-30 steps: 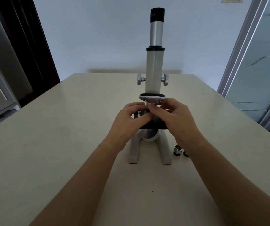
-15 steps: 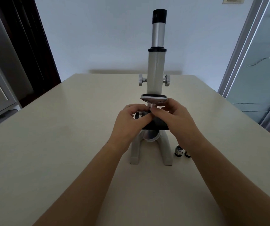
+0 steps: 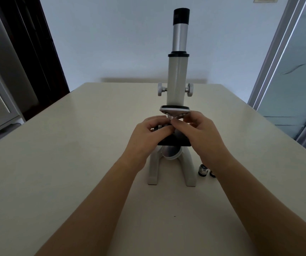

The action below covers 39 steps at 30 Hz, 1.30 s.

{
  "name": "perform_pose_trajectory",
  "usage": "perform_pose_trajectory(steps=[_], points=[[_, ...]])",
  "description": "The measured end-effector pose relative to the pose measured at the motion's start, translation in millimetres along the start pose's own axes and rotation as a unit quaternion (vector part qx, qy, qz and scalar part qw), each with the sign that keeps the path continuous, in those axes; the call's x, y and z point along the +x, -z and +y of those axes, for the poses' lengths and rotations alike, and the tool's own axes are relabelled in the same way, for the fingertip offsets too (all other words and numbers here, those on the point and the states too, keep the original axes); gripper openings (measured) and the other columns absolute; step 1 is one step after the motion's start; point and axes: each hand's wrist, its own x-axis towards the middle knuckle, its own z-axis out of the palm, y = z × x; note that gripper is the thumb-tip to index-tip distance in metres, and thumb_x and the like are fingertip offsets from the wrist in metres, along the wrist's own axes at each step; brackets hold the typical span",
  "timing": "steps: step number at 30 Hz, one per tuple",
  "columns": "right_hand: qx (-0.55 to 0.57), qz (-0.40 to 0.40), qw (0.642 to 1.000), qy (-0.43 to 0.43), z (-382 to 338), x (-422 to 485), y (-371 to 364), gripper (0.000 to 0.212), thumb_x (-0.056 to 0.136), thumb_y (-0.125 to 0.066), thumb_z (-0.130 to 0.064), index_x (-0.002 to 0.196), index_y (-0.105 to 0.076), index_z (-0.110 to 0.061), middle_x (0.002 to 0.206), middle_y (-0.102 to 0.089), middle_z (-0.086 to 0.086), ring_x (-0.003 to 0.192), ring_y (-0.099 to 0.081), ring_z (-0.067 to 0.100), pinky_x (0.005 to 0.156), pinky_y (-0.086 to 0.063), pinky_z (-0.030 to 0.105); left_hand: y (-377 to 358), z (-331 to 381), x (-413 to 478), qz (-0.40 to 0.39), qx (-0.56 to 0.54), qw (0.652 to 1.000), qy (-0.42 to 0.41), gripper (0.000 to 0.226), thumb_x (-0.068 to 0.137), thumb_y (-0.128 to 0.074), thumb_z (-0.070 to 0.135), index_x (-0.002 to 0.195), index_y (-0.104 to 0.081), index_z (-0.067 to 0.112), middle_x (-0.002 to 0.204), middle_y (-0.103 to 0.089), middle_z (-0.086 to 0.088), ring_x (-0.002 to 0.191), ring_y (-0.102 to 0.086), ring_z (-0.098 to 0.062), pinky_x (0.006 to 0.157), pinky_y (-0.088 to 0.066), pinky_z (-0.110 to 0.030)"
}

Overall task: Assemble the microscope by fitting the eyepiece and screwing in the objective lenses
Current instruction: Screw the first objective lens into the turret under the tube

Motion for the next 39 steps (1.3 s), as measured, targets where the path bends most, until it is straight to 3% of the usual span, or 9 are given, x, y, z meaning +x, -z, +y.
perform_pose_trajectory(steps=[11,21,30,35,39], points=[[0.008,-0.009,1.000,-0.012,0.4,0.7,0.7,0.029,0.087,-0.072,-0.036,0.113,-0.069,-0.024,0.114,-0.071,-0.001,0.113,-0.064,0.021,0.098,-0.053,0.043,-1.9,0.5,1.9,0.020,-0.008,1.000,-0.005,0.019,0.085,-0.072,0.015,0.103,-0.076,0.019,0.115,-0.071,-0.003,0.111,-0.066,-0.021,0.098,-0.054,-0.043],[0.017,0.003,1.000,0.010,-2.6,0.1,0.0,0.014,0.088,-0.071,-0.031,0.102,-0.074,-0.031,0.116,-0.069,0.000,0.111,-0.065,0.020,0.100,-0.052,0.046,1.4,-1.1,2.3,0.005,0.003,1.000,-0.009,0.019,0.082,-0.072,0.026,0.100,-0.077,0.027,0.109,-0.073,0.002,0.109,-0.066,-0.016,0.098,-0.052,-0.038],[0.031,-0.008,0.999,0.012,-1.9,0.9,2.1,0.019,0.092,-0.066,-0.023,0.108,-0.077,-0.022,0.116,-0.070,0.001,0.103,-0.069,0.012,0.085,-0.055,0.022,0.1,-1.4,3.6,0.014,0.019,1.000,-0.020,0.016,0.083,-0.074,0.019,0.098,-0.077,0.024,0.107,-0.074,0.005,0.107,-0.065,-0.013,0.094,-0.051,-0.030],[0.016,-0.004,1.000,-0.007,1.5,2.2,0.8,0.024,0.088,-0.072,-0.030,0.111,-0.075,-0.025,0.114,-0.069,0.000,0.106,-0.066,0.015,0.090,-0.056,0.030,-1.3,-3.0,3.1,0.023,0.018,0.999,-0.021,0.016,0.083,-0.073,0.018,0.098,-0.077,0.024,0.109,-0.073,0.002,0.108,-0.065,-0.017,0.094,-0.053,-0.033],[-0.023,0.038,0.999,0.021,4.2,5.4,1.1,0.018,0.081,-0.078,-0.035,0.097,-0.074,-0.029,0.079,-0.050,-0.018,0.069,-0.053,-0.017,0.061,-0.041,0.002,-1.7,-3.7,2.8,0.023,0.011,0.999,-0.021,0.016,0.083,-0.072,0.018,0.097,-0.077,0.024,0.107,-0.073,0.001,0.107,-0.065,-0.015,0.091,-0.053,-0.030]])
